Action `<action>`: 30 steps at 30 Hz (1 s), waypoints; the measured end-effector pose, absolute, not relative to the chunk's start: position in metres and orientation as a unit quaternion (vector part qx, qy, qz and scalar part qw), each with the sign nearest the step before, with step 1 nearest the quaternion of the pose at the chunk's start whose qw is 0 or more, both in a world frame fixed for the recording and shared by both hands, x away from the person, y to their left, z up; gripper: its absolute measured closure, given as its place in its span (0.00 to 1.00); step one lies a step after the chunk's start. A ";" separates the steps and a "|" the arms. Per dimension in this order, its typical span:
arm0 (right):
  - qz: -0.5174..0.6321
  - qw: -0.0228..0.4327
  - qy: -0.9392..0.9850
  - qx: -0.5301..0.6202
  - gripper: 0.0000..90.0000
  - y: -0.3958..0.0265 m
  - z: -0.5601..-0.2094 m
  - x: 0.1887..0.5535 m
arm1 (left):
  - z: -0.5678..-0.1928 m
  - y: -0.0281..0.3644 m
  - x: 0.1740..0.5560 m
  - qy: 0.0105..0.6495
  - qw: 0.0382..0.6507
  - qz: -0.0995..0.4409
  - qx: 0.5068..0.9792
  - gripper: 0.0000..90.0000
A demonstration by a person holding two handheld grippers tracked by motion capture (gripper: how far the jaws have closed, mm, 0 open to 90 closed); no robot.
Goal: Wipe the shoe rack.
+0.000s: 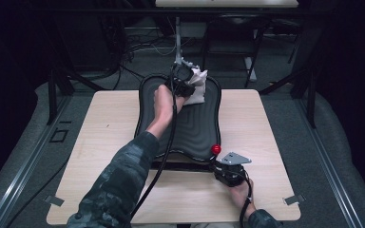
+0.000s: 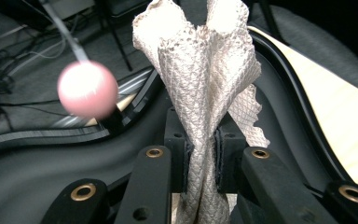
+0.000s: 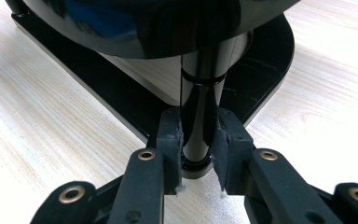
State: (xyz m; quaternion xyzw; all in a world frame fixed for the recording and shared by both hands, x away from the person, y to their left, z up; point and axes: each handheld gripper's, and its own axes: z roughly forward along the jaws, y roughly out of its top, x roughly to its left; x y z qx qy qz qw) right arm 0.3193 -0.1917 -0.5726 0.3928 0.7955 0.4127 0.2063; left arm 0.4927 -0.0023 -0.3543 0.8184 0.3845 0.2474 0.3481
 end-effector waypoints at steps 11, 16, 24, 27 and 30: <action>0.412 0.208 0.795 0.394 0.82 -0.191 -0.573 0.319 | -0.354 -0.014 0.521 0.411 0.321 0.267 0.810 0.87; 0.410 0.209 0.796 0.393 0.82 -0.191 -0.573 0.319 | -0.360 -0.012 0.529 0.423 0.322 0.263 0.805 0.87; 0.409 0.207 0.798 0.391 0.83 -0.191 -0.572 0.319 | -0.357 -0.018 0.534 0.425 0.325 0.253 0.806 0.87; 0.410 0.206 0.797 0.392 0.83 -0.191 -0.573 0.319 | -0.357 -0.022 0.534 0.420 0.325 0.255 0.808 0.87; 0.410 0.206 0.797 0.392 0.82 -0.191 -0.573 0.319 | -0.358 -0.026 0.534 0.415 0.322 0.253 0.813 0.87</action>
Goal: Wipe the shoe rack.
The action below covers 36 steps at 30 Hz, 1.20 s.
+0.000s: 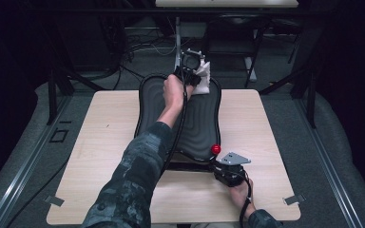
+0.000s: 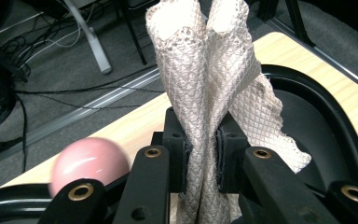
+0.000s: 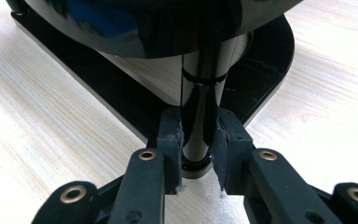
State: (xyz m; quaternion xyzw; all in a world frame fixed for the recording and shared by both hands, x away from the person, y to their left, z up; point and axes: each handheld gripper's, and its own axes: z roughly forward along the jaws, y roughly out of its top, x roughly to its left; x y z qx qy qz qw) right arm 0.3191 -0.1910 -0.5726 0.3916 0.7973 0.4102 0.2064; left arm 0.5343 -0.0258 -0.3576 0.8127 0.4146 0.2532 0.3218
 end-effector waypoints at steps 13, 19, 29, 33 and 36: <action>0.413 0.206 0.795 0.394 0.82 -0.191 -0.573 0.319 | -0.362 -0.062 0.528 0.373 0.322 0.224 0.841 0.87; 0.413 0.205 0.795 0.394 0.82 -0.191 -0.573 0.319 | -0.365 -0.073 0.521 0.353 0.315 0.212 0.855 0.87; 0.412 0.205 0.796 0.393 0.82 -0.191 -0.573 0.319 | -0.378 -0.085 0.495 0.313 0.302 0.205 0.877 0.87; 0.412 0.206 0.796 0.393 0.82 -0.191 -0.573 0.319 | -0.384 -0.083 0.485 0.309 0.306 0.198 0.879 0.87; 0.409 0.205 0.797 0.394 0.82 -0.191 -0.572 0.319 | -0.390 -0.081 0.476 0.304 0.309 0.194 0.880 0.87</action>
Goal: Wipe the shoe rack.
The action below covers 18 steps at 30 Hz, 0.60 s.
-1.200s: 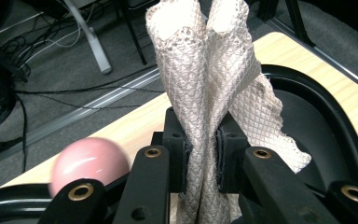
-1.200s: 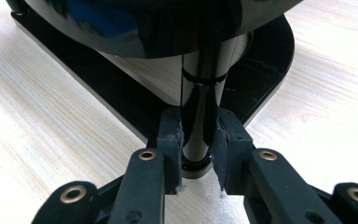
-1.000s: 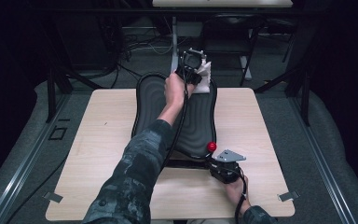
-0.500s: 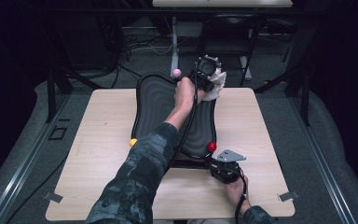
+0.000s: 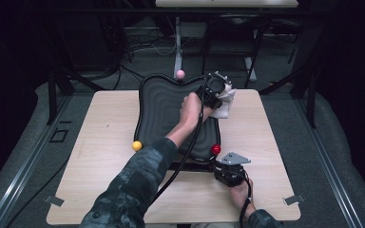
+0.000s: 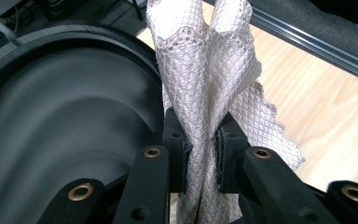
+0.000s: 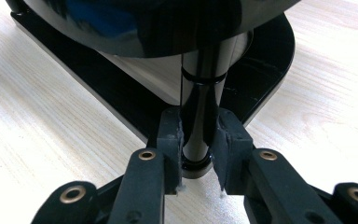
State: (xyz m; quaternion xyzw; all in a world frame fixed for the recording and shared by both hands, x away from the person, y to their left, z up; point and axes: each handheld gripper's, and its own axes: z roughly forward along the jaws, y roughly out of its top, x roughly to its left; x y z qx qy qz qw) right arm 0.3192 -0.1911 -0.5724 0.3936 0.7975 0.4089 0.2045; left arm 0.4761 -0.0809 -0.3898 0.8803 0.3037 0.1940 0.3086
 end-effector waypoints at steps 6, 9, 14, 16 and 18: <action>0.408 0.204 0.798 0.394 0.82 -0.191 -0.572 0.319 | -0.400 -0.074 0.460 0.290 0.315 0.181 0.885 0.87; 0.408 0.203 0.798 0.394 0.82 -0.191 -0.572 0.319 | -0.406 -0.071 0.451 0.281 0.316 0.175 0.889 0.87; 0.409 0.201 0.797 0.395 0.82 -0.191 -0.572 0.319 | -0.415 -0.066 0.435 0.263 0.317 0.163 0.896 0.87; 0.407 0.203 0.798 0.395 0.82 -0.191 -0.572 0.319 | -0.419 -0.064 0.429 0.256 0.318 0.159 0.899 0.87; 0.410 0.202 0.797 0.395 0.82 -0.191 -0.572 0.319 | -0.422 -0.063 0.423 0.250 0.317 0.152 0.902 0.87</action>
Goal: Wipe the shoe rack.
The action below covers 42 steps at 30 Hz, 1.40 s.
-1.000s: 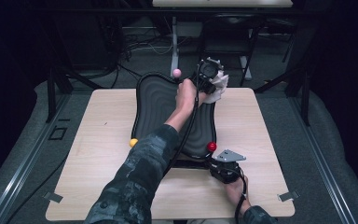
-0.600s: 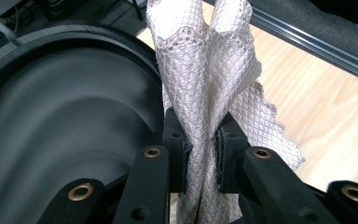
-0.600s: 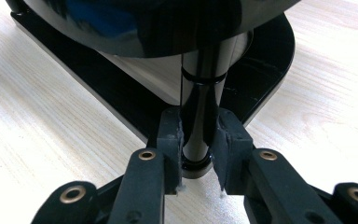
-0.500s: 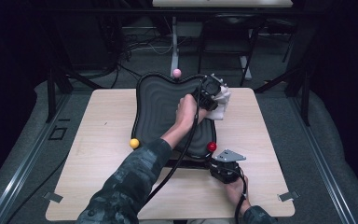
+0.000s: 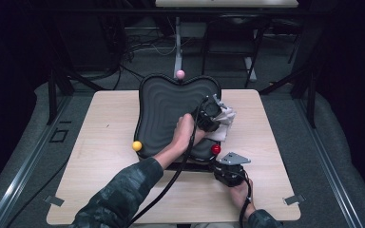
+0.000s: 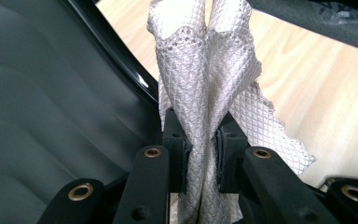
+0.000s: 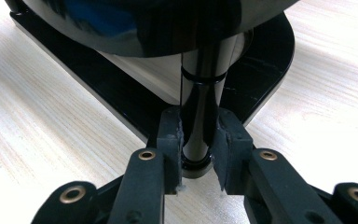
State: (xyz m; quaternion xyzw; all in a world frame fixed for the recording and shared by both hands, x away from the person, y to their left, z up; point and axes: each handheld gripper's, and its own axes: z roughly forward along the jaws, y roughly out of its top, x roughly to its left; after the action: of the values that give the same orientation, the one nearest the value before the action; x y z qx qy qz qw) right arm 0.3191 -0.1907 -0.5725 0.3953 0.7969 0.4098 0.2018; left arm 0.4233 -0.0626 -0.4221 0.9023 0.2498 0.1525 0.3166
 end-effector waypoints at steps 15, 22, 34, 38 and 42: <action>0.407 0.202 0.798 0.395 0.82 -0.191 -0.572 0.319 | -0.433 -0.058 0.406 0.230 0.318 0.141 0.909 0.87; 0.410 0.206 0.795 0.396 0.82 -0.190 -0.573 0.319 | -0.425 -0.063 0.420 0.237 0.319 0.153 0.905 0.86; 0.410 0.201 0.796 0.398 0.82 -0.190 -0.573 0.320 | -0.405 -0.069 0.453 0.264 0.317 0.187 0.891 0.86; 0.407 0.202 0.797 0.398 0.82 -0.190 -0.573 0.320 | -0.399 -0.073 0.464 0.274 0.317 0.202 0.885 0.86; 0.407 0.201 0.797 0.398 0.82 -0.190 -0.573 0.320 | -0.394 -0.075 0.474 0.281 0.315 0.218 0.880 0.85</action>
State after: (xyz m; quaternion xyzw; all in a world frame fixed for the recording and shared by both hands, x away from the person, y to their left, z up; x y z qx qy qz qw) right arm 0.3198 -0.1902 -0.5728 0.3984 0.7970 0.4069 0.2011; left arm 0.4743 -0.0749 -0.3935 0.8801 0.2812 0.2176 0.3147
